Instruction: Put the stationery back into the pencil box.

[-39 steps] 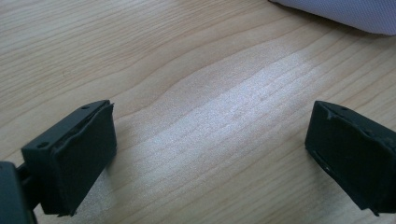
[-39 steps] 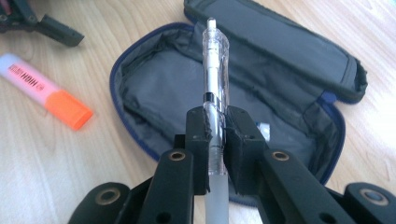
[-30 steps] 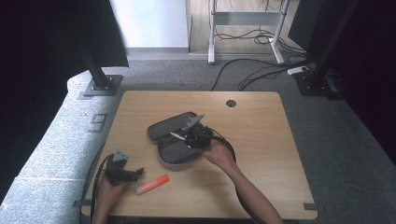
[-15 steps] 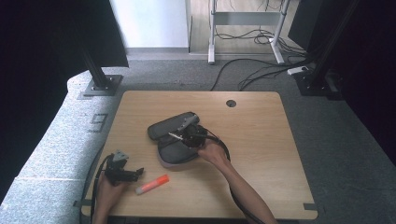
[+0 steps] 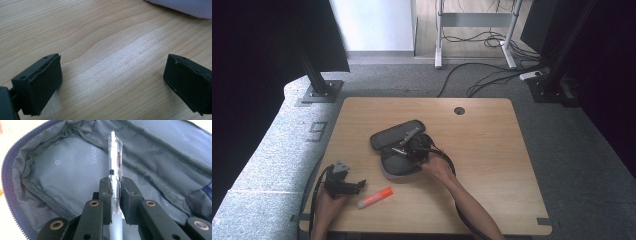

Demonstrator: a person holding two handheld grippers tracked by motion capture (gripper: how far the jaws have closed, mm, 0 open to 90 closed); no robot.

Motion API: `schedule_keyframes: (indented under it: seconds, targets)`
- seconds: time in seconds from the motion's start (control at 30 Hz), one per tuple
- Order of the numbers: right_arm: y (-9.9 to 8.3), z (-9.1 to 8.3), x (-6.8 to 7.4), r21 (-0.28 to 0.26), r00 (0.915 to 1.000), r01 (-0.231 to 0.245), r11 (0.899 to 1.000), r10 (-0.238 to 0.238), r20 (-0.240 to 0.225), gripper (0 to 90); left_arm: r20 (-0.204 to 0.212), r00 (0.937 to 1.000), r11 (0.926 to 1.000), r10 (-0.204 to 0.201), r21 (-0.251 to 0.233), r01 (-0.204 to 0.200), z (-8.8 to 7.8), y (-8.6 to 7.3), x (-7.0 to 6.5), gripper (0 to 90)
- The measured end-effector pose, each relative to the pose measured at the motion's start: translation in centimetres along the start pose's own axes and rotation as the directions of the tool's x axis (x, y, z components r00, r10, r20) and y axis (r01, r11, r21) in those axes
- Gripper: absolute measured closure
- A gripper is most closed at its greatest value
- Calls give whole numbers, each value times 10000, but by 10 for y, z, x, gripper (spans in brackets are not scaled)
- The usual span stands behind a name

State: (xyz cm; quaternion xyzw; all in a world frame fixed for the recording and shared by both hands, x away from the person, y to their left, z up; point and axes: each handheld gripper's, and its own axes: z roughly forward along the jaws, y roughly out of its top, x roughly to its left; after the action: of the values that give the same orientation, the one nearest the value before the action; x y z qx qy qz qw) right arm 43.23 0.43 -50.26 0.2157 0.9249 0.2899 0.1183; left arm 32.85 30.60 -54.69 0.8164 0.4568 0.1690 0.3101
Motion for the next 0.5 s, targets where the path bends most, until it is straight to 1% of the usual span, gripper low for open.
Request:
schedule_keyframes:
  seconds: [0.13, 0.27, 0.3, 0.33, 0.37, 0.5]
  targets:
    - [-1, 3, 1, 109, 10000, 62, 9999, -61, -52, 771, 0, 10000, 10000, -3, 0, 3, 0, 0, 0, 18]
    - [-1, 4, 2, 238, 9999, 107, 9997, -108, 46, 642, -1, 10000, 10000, -4, -2, 4, 0, 0, 0, 18]
    - [-1, 4, 2, 231, 9999, 112, 9997, -114, 63, 623, 0, 10000, 10000, -3, 1, 3, 0, 0, 0, 18]
    - [-1, 4, 2, 231, 9999, 112, 9997, -114, 63, 623, 0, 10000, 10000, -3, 1, 3, 0, 0, 0, 18]
    - [-1, 2, 2, 182, 9999, 60, 9998, -63, 122, 585, 1, 10000, 10000, -3, 0, 3, 0, 0, 0, 18]
    - [0, -4, 2, 1, 9998, 74, 10000, -74, 193, 522, 11, 10000, 10000, -1, 1, 1, 0, 0, 0, 18]
